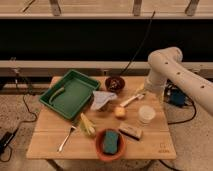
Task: Place apple in table surface
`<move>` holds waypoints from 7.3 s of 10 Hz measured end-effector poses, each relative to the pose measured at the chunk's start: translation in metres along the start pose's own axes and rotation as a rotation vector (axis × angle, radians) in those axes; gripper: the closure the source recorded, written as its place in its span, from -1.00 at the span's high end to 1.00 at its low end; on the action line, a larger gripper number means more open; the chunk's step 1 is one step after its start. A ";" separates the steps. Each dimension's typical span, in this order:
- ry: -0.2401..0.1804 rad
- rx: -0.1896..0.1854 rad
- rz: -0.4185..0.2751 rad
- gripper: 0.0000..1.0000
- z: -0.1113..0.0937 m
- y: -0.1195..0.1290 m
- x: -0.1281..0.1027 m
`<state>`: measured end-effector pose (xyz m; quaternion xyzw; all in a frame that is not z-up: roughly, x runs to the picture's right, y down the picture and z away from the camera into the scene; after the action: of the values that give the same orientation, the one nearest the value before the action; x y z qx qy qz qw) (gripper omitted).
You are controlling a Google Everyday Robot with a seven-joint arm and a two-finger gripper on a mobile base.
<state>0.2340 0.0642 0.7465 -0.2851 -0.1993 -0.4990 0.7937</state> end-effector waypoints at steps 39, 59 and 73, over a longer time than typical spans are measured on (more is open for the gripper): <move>-0.088 0.020 -0.472 0.54 0.070 -0.122 -0.087; -0.073 -0.066 -0.424 -0.43 0.146 -0.126 -0.024; 0.002 0.029 -0.430 -1.00 0.015 -0.110 0.024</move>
<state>0.1439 0.0205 0.8000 -0.2243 -0.2619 -0.6542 0.6732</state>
